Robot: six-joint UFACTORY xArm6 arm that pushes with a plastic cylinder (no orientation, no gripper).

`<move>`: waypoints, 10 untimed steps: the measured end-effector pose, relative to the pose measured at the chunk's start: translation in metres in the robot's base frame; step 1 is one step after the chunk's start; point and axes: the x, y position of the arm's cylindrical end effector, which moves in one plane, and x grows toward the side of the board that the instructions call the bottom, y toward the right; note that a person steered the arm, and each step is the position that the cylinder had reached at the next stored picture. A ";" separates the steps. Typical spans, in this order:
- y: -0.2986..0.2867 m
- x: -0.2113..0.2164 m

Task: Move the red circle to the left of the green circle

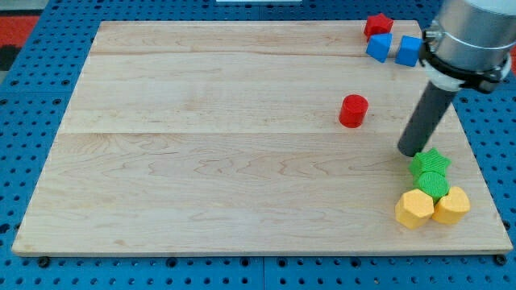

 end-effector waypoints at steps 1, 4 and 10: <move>-0.040 -0.008; -0.107 -0.054; -0.090 -0.083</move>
